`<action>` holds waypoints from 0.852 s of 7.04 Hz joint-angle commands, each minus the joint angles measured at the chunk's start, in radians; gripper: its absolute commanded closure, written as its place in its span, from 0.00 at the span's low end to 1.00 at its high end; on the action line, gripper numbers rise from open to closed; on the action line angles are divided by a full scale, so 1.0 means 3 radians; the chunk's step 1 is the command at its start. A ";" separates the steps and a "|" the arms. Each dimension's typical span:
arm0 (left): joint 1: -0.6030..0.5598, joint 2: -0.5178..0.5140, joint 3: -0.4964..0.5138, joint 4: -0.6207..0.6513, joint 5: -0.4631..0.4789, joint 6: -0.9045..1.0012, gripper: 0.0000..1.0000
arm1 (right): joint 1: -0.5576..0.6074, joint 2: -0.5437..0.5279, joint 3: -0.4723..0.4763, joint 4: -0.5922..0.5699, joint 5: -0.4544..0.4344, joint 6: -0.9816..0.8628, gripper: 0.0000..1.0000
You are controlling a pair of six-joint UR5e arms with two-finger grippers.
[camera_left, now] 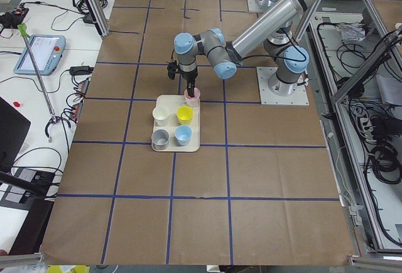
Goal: Transfer IKEA cup to right arm and place on rack
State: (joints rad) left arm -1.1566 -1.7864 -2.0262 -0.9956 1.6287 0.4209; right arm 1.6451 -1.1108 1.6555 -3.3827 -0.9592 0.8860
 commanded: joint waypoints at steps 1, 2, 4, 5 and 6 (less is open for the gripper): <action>0.0000 -0.0008 0.0004 0.0005 0.0022 0.0023 0.39 | 0.0044 0.0051 -0.0001 -0.0009 0.0001 0.0556 0.00; 0.0000 -0.0013 0.0004 0.0000 0.0093 0.0029 0.74 | 0.0044 0.0072 -0.0001 -0.0030 0.0001 0.0813 0.00; 0.0000 -0.0013 0.0009 0.0010 0.0098 0.0034 1.00 | 0.0049 0.0087 0.0004 -0.0050 0.0007 0.1126 0.00; 0.0000 -0.0003 0.0035 0.0015 0.0103 0.0029 1.00 | 0.0069 0.0087 0.0004 -0.0055 0.0007 0.1304 0.00; 0.0000 0.0033 0.0065 0.0005 0.0114 0.0029 1.00 | 0.0090 0.0108 -0.0001 -0.0060 0.0007 0.1433 0.00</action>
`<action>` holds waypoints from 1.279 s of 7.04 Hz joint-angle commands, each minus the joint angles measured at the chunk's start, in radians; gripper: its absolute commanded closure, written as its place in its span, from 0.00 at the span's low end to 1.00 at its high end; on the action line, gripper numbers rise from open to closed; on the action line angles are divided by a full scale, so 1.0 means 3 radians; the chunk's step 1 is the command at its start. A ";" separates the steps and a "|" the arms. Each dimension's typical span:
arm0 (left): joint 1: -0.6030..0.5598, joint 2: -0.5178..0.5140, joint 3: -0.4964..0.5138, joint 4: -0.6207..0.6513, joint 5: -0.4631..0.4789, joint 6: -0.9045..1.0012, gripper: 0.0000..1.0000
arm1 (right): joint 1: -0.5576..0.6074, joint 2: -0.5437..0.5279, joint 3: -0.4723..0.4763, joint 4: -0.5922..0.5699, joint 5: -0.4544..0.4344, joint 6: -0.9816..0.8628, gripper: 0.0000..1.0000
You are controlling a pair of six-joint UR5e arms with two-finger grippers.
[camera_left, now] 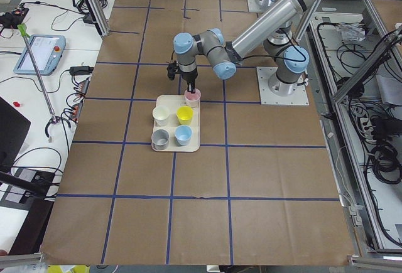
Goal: Transfer IKEA cup to right arm and place on rack
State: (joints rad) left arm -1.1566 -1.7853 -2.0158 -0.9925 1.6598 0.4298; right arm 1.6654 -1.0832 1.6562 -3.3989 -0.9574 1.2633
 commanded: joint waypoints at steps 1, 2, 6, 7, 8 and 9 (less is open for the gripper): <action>-0.0005 0.0081 0.0036 -0.0015 0.0010 -0.0001 1.00 | 0.0027 0.0051 0.0002 -0.0077 0.0001 0.0186 0.00; -0.0025 0.0152 0.0087 -0.0020 0.0010 -0.0001 1.00 | 0.0027 0.0107 0.0002 -0.0204 0.0001 0.0207 0.00; -0.0041 0.0199 0.1188 -0.1075 0.0020 -0.0006 1.00 | 0.0027 0.0180 -0.0024 -0.0446 0.0001 0.0309 0.00; -0.0046 0.0143 0.1460 -0.1276 -0.0010 0.0009 1.00 | 0.0022 0.0175 -0.0034 -0.0446 0.0006 0.0309 0.00; -0.0087 0.0077 0.1589 -0.1283 -0.0071 0.0045 1.00 | 0.0022 0.0174 -0.0034 -0.0446 0.0006 0.0309 0.00; -0.0163 0.0056 0.1621 -0.1228 -0.0325 0.0161 1.00 | 0.0022 0.0174 -0.0034 -0.0446 0.0001 0.0319 0.00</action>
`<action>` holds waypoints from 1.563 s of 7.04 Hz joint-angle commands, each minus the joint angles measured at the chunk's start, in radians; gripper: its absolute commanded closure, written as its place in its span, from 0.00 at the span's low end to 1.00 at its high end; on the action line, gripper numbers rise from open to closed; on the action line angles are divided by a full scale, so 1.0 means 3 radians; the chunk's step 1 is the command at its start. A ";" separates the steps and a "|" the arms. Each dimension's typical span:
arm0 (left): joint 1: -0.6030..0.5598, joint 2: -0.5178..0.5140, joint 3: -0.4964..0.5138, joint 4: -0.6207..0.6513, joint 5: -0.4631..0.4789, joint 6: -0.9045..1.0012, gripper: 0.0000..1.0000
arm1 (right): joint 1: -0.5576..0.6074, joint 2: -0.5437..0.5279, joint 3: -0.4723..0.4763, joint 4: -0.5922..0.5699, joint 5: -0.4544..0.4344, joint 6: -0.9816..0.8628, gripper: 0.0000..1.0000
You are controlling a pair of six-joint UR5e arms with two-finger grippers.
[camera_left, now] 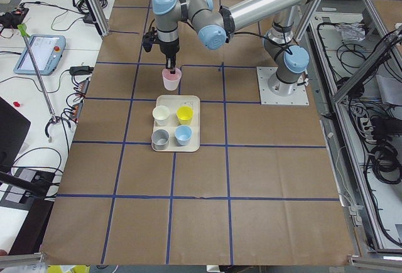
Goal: Transfer IKEA cup to right arm and place on rack
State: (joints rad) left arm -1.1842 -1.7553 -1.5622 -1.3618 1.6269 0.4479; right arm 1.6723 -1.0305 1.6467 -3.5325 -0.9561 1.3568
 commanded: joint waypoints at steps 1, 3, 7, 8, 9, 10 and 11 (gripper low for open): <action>-0.0107 -0.0065 0.0104 0.0054 -0.0511 0.0102 1.00 | -0.0001 -0.0006 -0.0007 -0.0011 -0.0004 0.0099 0.00; -0.0118 -0.0116 -0.0017 0.0431 -0.1216 0.0204 1.00 | -0.0021 0.0019 -0.0002 -0.0128 -0.0004 0.0146 0.00; -0.0230 -0.0106 -0.0492 0.1339 -0.2021 0.0430 1.00 | -0.0067 0.0004 0.0043 -0.0394 -0.0065 0.0338 0.00; -0.0251 -0.0121 -0.0757 0.1895 -0.2220 0.0430 1.00 | -0.0083 0.0004 0.0049 -0.0496 -0.0131 0.0386 0.00; -0.0251 -0.0157 -0.0957 0.2366 -0.2485 0.0435 1.00 | -0.0078 -0.0016 0.0104 -0.0608 -0.0329 0.0386 0.00; -0.0251 -0.0213 -0.1051 0.2771 -0.2665 0.0480 1.00 | -0.0088 -0.0087 0.0292 -0.0655 -0.0361 0.0391 0.00; -0.0266 -0.0274 -0.1107 0.3119 -0.3031 0.0531 1.00 | -0.0098 -0.0245 0.0542 -0.0655 -0.0387 0.0391 0.00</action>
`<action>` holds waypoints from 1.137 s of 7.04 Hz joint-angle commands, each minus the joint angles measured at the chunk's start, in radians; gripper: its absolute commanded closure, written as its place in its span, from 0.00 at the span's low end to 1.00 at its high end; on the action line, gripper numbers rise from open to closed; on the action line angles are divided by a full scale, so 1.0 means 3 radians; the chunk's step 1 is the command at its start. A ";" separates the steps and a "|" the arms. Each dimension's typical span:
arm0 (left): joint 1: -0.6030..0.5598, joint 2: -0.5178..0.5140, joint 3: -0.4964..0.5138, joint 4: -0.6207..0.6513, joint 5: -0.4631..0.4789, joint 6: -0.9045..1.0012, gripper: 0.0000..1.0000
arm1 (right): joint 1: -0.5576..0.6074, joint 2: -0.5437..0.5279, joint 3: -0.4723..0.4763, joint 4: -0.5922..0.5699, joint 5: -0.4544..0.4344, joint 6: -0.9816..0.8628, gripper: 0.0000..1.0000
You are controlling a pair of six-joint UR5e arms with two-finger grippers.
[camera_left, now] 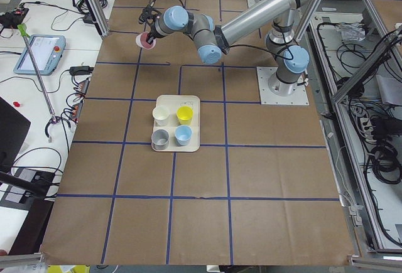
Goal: Transfer IKEA cup to right arm and place on rack
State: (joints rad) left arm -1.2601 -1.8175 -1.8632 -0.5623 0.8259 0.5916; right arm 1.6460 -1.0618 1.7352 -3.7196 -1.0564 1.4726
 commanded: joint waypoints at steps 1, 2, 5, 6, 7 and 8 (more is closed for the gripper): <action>-0.0033 -0.0143 -0.0185 0.0802 -0.0699 0.0083 1.00 | -0.0036 -0.0264 0.0401 -0.0022 -0.0083 0.0000 0.00; -0.0043 -0.0346 -0.0287 0.1373 -0.1173 0.0088 1.00 | -0.0051 -0.0300 0.0494 -0.0032 -0.0114 0.0000 0.00; -0.0069 -0.0865 -0.0401 0.2630 -0.1980 -0.0024 1.00 | -0.0041 -0.0296 0.0679 -0.0226 -0.0242 0.0101 0.00; -0.0206 -0.0845 -0.0401 0.2672 -0.2128 -0.0014 1.00 | -0.0011 -0.0265 0.0679 -0.0261 -0.0242 0.0204 0.00; -0.0405 -0.0769 -0.0406 0.2728 -0.2129 -0.0029 1.00 | -0.0005 -0.0255 0.0674 -0.0267 -0.0252 0.0200 0.00; -0.0488 -0.0707 -0.0431 0.2728 -0.2129 -0.0065 1.00 | 0.0010 -0.0260 0.0664 -0.0257 -0.0293 0.0199 0.00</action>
State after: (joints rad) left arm -1.3658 -2.0494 -1.9862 0.2469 0.1942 0.5816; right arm 1.6440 -1.1404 1.9364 -3.7966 -1.1337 1.5287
